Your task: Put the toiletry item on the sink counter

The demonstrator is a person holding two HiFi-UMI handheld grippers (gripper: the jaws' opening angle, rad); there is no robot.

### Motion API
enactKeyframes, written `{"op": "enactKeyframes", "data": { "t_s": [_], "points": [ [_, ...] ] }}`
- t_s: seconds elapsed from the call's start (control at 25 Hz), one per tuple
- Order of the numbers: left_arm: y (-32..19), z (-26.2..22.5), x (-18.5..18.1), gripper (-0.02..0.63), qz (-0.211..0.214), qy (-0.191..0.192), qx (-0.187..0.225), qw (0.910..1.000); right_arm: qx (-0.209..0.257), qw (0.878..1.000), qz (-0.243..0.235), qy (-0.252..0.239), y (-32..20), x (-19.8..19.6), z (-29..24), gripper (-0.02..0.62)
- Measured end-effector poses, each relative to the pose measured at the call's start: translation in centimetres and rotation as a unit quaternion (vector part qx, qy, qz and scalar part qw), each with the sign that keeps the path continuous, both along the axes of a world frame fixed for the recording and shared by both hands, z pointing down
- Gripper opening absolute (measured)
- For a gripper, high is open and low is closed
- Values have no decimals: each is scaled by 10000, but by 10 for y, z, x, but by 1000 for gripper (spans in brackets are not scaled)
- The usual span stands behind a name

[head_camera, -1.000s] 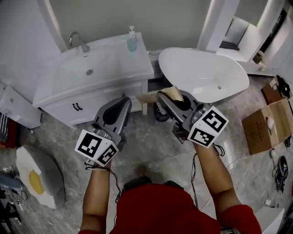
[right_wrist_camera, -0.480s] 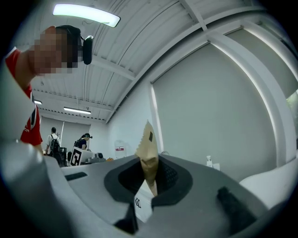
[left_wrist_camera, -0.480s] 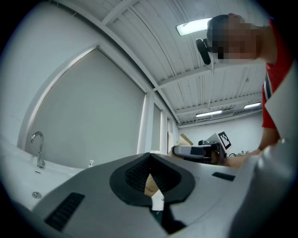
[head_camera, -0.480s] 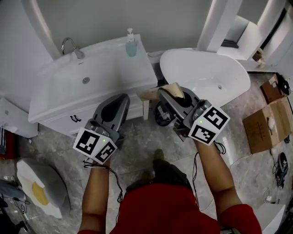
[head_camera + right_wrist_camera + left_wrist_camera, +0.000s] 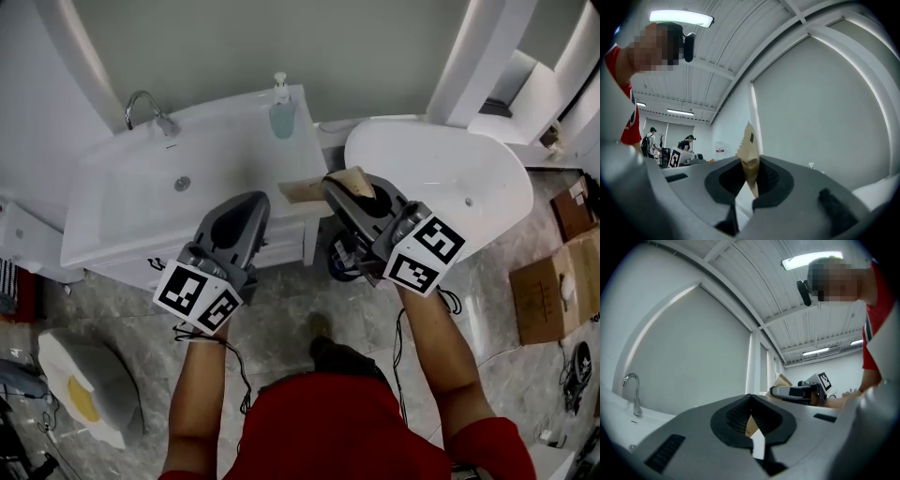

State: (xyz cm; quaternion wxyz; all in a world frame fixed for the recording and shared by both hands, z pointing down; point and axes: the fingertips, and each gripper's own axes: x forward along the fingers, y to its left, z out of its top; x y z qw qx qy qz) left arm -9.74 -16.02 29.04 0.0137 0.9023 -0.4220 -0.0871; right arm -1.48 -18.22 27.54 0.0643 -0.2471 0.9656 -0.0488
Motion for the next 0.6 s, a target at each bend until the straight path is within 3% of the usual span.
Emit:
{"op": "enactKeyframes", "data": {
  "t_s": [0.6],
  "points": [
    [-132,3,0,17,-416,-9,-54,9991,-54,9996,-275,11,-137,-14,-8,44]
  ]
}}
